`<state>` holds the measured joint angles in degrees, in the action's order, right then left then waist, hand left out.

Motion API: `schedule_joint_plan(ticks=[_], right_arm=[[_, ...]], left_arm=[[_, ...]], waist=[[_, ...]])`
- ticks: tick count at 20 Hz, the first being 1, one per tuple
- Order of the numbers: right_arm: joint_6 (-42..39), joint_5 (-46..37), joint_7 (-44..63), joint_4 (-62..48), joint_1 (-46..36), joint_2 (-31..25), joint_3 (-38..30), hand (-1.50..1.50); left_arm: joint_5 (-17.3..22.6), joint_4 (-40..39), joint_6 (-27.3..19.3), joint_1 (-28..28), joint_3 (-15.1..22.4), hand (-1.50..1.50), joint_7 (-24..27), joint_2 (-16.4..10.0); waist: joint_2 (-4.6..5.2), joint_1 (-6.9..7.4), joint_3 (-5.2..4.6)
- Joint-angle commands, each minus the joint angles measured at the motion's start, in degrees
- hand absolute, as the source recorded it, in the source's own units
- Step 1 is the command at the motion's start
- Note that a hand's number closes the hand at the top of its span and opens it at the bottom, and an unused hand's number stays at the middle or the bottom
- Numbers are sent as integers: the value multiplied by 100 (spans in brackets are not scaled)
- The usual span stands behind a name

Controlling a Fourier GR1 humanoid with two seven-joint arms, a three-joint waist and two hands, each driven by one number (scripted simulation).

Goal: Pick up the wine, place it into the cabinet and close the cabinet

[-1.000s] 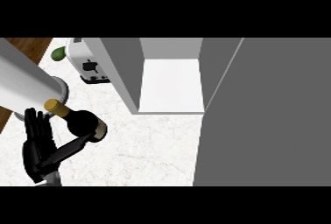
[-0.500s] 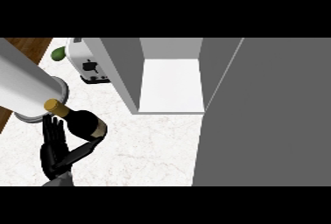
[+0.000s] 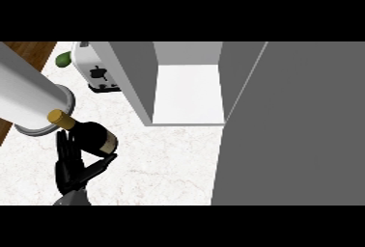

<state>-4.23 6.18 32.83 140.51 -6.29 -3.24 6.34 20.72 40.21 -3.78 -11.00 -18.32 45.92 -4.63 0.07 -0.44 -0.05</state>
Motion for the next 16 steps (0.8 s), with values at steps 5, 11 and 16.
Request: schedule_joint_plan(ticks=[5,11,16], right_arm=[[11,8,207,688,292,73,322,-150],[-75,245,305,756,372,-25,130,-150],[106,216,670,756,27,27,143,-150]], left_arm=[[65,-1534,671,-672,-201,-150,1015,-123],[90,-1847,792,-855,-183,-150,1100,-257],[98,-1826,363,-1139,-182,-150,1313,-60]], waist=[[7,-44,-4],[0,-15,1],[-2,-13,0]])
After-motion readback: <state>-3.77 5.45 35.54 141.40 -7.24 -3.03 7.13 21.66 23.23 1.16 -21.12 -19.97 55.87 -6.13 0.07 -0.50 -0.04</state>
